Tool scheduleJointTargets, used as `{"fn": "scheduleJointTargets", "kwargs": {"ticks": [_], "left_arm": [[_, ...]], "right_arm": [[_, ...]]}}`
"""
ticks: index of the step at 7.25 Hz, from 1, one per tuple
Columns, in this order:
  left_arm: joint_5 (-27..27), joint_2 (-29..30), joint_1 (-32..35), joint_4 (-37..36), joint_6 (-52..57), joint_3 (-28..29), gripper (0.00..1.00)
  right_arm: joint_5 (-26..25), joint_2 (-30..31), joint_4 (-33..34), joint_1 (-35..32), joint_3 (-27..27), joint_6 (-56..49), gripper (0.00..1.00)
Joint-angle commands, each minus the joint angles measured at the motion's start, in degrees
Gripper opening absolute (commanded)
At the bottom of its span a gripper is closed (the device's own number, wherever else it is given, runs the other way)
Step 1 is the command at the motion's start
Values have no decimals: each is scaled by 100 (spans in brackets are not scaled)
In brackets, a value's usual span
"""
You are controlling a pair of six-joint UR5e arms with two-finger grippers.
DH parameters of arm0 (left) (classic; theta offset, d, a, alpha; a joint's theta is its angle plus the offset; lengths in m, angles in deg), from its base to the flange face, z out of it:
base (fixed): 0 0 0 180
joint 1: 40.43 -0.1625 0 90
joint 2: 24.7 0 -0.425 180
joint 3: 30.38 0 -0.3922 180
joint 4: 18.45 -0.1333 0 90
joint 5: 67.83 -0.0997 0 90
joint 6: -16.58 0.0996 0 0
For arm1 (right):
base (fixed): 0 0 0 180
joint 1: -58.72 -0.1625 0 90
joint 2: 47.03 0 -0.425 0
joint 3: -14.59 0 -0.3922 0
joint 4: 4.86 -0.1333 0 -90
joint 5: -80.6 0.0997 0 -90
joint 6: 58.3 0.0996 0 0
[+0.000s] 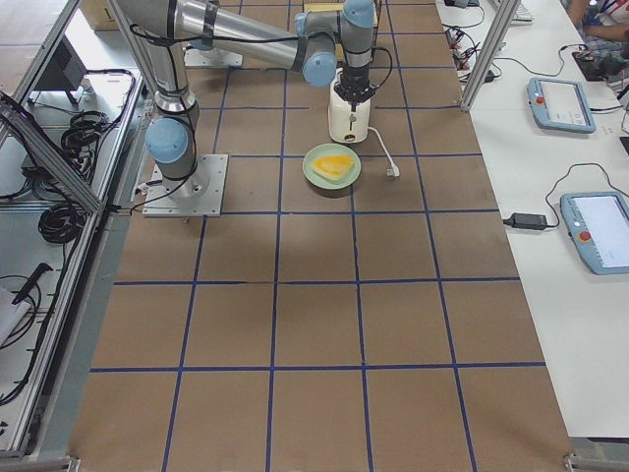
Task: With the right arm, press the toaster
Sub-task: 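Move the right gripper over the toaster's lever end, then lower the right gripper to press the toaster lever down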
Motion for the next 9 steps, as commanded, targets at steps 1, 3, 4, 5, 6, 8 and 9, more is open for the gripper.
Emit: {"fn": "scheduleJointTargets", "kwargs": {"ticks": [1,3,4,5,6,8,9], "left_arm": [[0,0,0,0,3,0,100],[0,0,0,0,3,0,100],[0,0,0,0,-6,0,100],[0,0,0,0,3,0,100],[0,0,0,0,3,0,100],[0,0,0,0,3,0,100],[0,0,0,0,-6,0,100]], "right_arm": [[-14,-148,102,-15,-14,-241,4],[-5,-245,119,-15,-75,-286,4],[-14,-315,363,-15,-232,-278,4],[-14,-342,583,3,-338,-295,4],[-5,-464,742,3,-400,-287,4],[-5,-562,849,38,-418,-295,4],[-5,-588,840,38,-427,-287,4]]}}
